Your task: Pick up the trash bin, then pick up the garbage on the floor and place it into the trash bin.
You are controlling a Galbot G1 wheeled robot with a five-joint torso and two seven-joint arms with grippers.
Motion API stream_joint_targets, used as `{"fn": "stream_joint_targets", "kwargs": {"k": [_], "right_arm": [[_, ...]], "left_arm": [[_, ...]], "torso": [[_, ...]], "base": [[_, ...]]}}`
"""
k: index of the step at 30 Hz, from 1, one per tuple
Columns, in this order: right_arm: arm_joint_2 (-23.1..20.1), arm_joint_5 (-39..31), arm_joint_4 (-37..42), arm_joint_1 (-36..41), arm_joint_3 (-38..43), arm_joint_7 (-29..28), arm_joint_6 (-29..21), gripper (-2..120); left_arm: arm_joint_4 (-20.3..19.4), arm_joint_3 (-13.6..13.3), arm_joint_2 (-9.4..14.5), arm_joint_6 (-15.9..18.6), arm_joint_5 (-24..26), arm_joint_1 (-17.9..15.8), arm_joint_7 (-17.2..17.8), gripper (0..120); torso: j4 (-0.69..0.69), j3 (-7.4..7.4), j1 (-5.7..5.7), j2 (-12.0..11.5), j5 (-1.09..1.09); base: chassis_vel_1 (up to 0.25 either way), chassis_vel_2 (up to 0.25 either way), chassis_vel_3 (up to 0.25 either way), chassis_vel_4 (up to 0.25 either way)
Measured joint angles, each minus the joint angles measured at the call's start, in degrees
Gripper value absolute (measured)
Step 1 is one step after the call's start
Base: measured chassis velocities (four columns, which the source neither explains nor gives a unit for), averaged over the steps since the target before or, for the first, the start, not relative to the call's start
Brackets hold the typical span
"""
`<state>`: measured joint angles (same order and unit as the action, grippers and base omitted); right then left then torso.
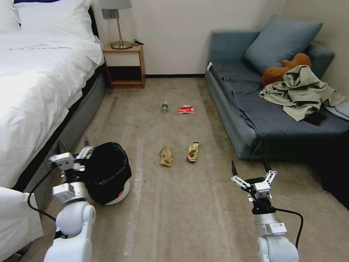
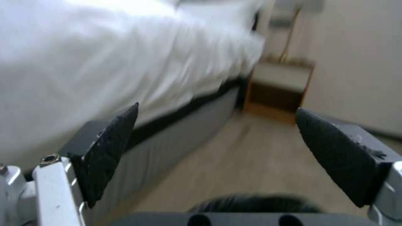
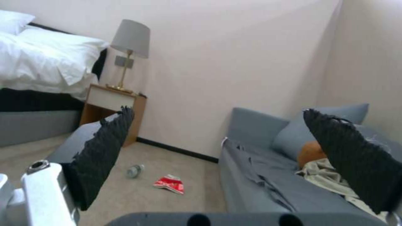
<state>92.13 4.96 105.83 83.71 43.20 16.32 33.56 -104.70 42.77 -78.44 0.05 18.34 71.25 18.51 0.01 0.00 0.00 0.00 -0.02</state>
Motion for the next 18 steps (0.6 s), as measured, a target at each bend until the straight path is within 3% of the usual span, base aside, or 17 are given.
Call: {"fn": "stream_joint_targets", "kwargs": {"k": [1, 2, 4, 5, 7, 8, 11, 18], "right_arm": [[0.0, 0.4, -0.08, -0.1, -0.41, 0.0, -0.04, 100], [0.0, 0.4, -0.08, -0.1, -0.41, 0.0, -0.04, 100], [0.0, 1.03, -0.14, -0.2, -0.75, -0.01, -0.16, 100], [0.0, 1.03, -0.14, -0.2, -0.75, -0.01, -0.16, 100], [0.0, 1.57, -0.28, -0.3, -0.86, -0.04, -0.21, 100], [0.0, 1.57, -0.28, -0.3, -0.86, -0.04, -0.21, 100], [0.0, 1.76, -0.7, -0.28, -0.67, -0.12, -0.16, 100], [0.0, 1.71, -1.47, -0.07, -0.46, -0.21, 0.54, 100]], "left_arm": [[0.55, 0.33, 1.26, 4.15, 1.12, -0.38, 0.74, 100], [0.55, 0.33, 1.26, 4.15, 1.12, -0.38, 0.74, 100], [1.18, 0.7, 3.2, 9.78, 2.24, -0.58, 1.35, 100], [1.18, 0.7, 3.2, 9.78, 2.24, -0.58, 1.35, 100], [1.2, 0.8, 5.17, 15.07, 2.8, -0.38, 1.44, 100], [1.2, 0.8, 5.17, 15.07, 2.8, -0.38, 1.44, 100], [0.72, 0.73, 7.47, 21.67, 2.72, -0.37, 1.49, 100], [2.6, 1.23, 10.04, 27.68, 4.51, -2.22, 2.33, 100]], "torso": [[-0.01, 0.0, 0.0, 0.0, 0.01], [-0.01, 0.0, 0.0, 0.0, 0.01], [-0.01, 0.0, 0.0, 0.0, -0.01], [-0.01, 0.0, 0.0, 0.0, -0.01], [-0.01, 0.0, 0.0, 0.0, 0.02], [-0.01, 0.0, 0.0, 0.0, 0.02], [-0.01, 0.0, 0.0, 0.0, 0.02], [-0.01, 0.0, 0.0, 0.0, 0.02]], "base": [[0.0, 0.0, 0.0, 0.0], [0.0, 0.0, 0.0, 0.0], [0.0, 0.0, 0.0, 0.0], [0.0, 0.0, 0.0, 0.0], [0.0, 0.0, 0.0, 0.0], [0.0, 0.0, 0.0, 0.0], [0.0, 0.0, 0.0, 0.0], [0.0, 0.0, 0.0, 0.0]]}}
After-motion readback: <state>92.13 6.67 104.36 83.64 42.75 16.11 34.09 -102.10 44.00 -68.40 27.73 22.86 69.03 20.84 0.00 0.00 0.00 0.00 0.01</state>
